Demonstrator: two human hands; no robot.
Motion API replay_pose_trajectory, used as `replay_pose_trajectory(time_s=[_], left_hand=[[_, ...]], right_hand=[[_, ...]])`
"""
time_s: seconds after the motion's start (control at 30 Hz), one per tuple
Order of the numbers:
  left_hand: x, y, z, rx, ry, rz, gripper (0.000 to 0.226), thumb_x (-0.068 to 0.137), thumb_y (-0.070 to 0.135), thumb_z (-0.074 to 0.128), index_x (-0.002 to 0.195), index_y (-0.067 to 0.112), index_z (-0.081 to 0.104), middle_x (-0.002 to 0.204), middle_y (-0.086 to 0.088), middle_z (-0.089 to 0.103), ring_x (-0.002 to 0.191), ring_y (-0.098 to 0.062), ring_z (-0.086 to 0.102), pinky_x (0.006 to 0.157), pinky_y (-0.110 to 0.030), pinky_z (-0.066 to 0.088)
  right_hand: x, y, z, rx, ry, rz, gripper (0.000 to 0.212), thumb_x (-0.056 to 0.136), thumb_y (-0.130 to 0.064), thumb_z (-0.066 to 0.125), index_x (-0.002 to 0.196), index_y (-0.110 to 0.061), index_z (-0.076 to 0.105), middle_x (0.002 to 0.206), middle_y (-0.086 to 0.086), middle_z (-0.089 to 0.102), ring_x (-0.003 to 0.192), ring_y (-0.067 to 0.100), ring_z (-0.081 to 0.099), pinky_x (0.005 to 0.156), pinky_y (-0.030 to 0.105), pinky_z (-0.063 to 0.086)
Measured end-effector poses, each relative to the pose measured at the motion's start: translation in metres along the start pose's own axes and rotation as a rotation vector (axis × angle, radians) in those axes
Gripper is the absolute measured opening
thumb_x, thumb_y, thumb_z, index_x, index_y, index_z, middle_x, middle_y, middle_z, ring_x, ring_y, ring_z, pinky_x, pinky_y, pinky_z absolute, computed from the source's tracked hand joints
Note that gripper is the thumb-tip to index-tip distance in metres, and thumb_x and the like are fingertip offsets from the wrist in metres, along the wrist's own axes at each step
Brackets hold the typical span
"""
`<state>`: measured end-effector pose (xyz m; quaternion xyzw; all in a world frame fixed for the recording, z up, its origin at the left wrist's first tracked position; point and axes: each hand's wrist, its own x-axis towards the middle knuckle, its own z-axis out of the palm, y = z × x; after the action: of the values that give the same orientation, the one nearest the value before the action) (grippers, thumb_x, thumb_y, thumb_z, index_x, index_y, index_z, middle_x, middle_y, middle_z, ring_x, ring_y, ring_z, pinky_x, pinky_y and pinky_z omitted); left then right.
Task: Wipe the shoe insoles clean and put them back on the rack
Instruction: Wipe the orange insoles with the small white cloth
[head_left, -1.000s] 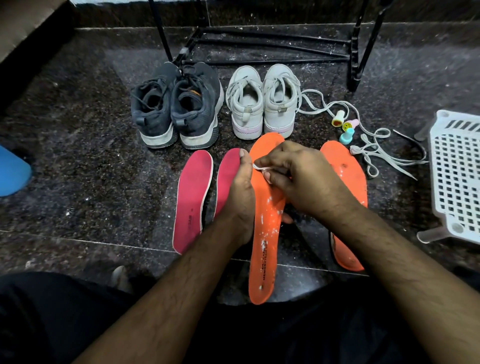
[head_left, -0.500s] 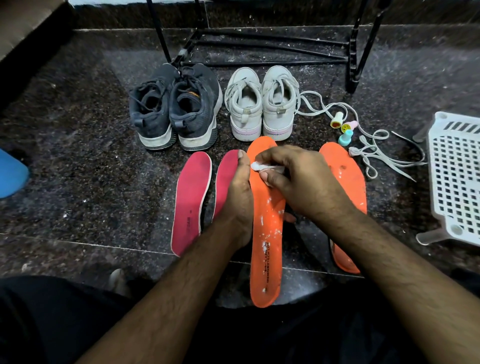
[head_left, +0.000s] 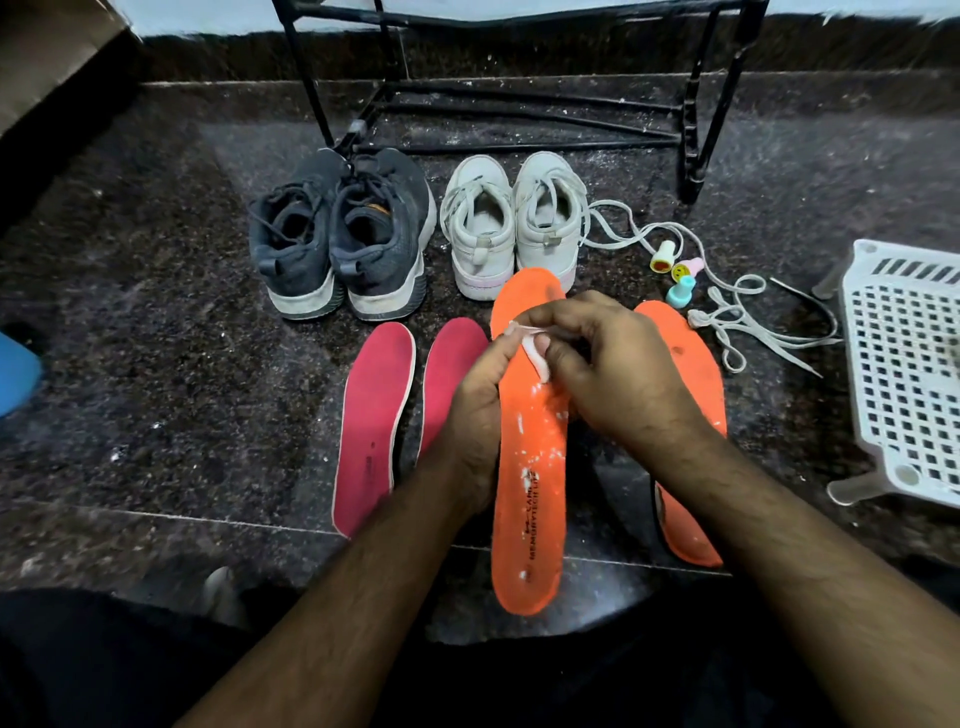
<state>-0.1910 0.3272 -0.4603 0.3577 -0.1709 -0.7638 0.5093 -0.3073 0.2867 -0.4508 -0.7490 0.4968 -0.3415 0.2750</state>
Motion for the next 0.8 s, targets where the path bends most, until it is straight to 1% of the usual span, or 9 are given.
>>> replay_pose_trajectory(time_s=[0.13, 0.27, 0.37, 0.43, 0.5, 0.57, 0.6, 0.73, 0.8], left_hand=[[0.001, 0.001, -0.004, -0.009, 0.049, -0.021, 0.054, 0.102, 0.049, 0.033, 0.115, 0.007, 0.063, 0.082, -0.011, 0.074, 0.071, -0.018, 0.072, 0.066, -0.026, 0.06], [0.001, 0.003, -0.003, 0.007, 0.091, 0.005, 0.066, 0.102, 0.058, 0.025, 0.132, 0.008, 0.055, 0.086, -0.011, 0.075, 0.075, -0.019, 0.074, 0.066, -0.027, 0.06], [0.002, 0.001, -0.005, 0.013, 0.075, -0.013, 0.067, 0.102, 0.062, 0.019, 0.119, 0.01, 0.059, 0.076, -0.008, 0.074, 0.064, -0.018, 0.072, 0.056, -0.028, 0.058], [0.003, -0.001, -0.007, 0.053, 0.06, -0.019, 0.069, 0.1, 0.065, 0.015, 0.107, 0.013, 0.061, 0.074, -0.006, 0.072, 0.062, -0.018, 0.069, 0.056, -0.03, 0.058], [0.004, -0.002, -0.008, 0.028, 0.07, -0.011, 0.073, 0.1, 0.064, 0.017, 0.105, 0.012, 0.067, 0.08, -0.009, 0.071, 0.067, -0.021, 0.071, 0.058, -0.033, 0.059], [0.005, -0.001, -0.009, -0.016, 0.061, -0.001, 0.076, 0.101, 0.064, 0.02, 0.1, 0.012, 0.075, 0.084, -0.012, 0.07, 0.069, -0.022, 0.072, 0.059, -0.033, 0.06], [0.006, -0.001, -0.011, -0.04, 0.063, 0.002, 0.076, 0.1, 0.064, 0.021, 0.098, 0.011, 0.075, 0.082, -0.012, 0.071, 0.067, -0.021, 0.071, 0.059, -0.031, 0.059], [0.008, 0.003, -0.016, -0.049, 0.087, 0.015, 0.076, 0.098, 0.068, 0.023, 0.114, 0.005, 0.063, 0.084, -0.014, 0.072, 0.073, -0.021, 0.071, 0.066, -0.026, 0.059], [0.009, 0.003, -0.016, -0.04, 0.09, 0.027, 0.075, 0.099, 0.067, 0.022, 0.11, 0.006, 0.066, 0.085, -0.014, 0.073, 0.073, -0.021, 0.071, 0.066, -0.027, 0.059]], right_hand=[[-0.002, 0.0, 0.004, -0.072, -0.104, -0.08, 0.04, 0.085, -0.002, 0.063, 0.119, -0.022, 0.072, 0.105, 0.001, 0.062, 0.101, 0.016, 0.061, 0.092, 0.026, 0.045], [-0.003, -0.003, 0.005, -0.089, -0.171, -0.185, 0.043, 0.081, 0.0, 0.068, 0.121, -0.018, 0.07, 0.105, 0.001, 0.061, 0.097, 0.014, 0.059, 0.087, 0.02, 0.041], [0.0, -0.002, 0.002, -0.069, -0.158, -0.174, 0.041, 0.081, -0.001, 0.07, 0.117, -0.02, 0.072, 0.103, -0.001, 0.062, 0.101, 0.017, 0.061, 0.091, 0.025, 0.043], [0.002, 0.0, -0.001, -0.068, -0.112, -0.124, 0.038, 0.081, -0.002, 0.07, 0.112, -0.023, 0.075, 0.103, -0.003, 0.065, 0.103, 0.015, 0.063, 0.092, 0.027, 0.047], [0.003, 0.002, -0.004, -0.067, -0.1, -0.058, 0.036, 0.082, -0.001, 0.071, 0.108, -0.026, 0.076, 0.099, -0.007, 0.064, 0.096, 0.009, 0.064, 0.083, 0.02, 0.051], [0.001, 0.001, -0.004, -0.051, -0.142, -0.034, 0.035, 0.083, -0.002, 0.071, 0.109, -0.025, 0.076, 0.093, -0.012, 0.061, 0.087, 0.003, 0.061, 0.072, 0.007, 0.045], [0.0, 0.0, -0.003, -0.049, -0.161, -0.054, 0.035, 0.083, -0.002, 0.072, 0.11, -0.024, 0.075, 0.092, -0.011, 0.06, 0.085, 0.002, 0.06, 0.073, 0.003, 0.04], [-0.005, -0.007, 0.002, -0.063, -0.209, -0.152, 0.033, 0.083, -0.009, 0.073, 0.113, -0.023, 0.073, 0.095, -0.003, 0.066, 0.088, 0.006, 0.059, 0.081, 0.013, 0.04], [-0.003, -0.004, 0.001, -0.06, -0.181, -0.122, 0.033, 0.083, -0.008, 0.072, 0.111, -0.025, 0.074, 0.096, -0.004, 0.066, 0.089, 0.007, 0.06, 0.082, 0.012, 0.041]])
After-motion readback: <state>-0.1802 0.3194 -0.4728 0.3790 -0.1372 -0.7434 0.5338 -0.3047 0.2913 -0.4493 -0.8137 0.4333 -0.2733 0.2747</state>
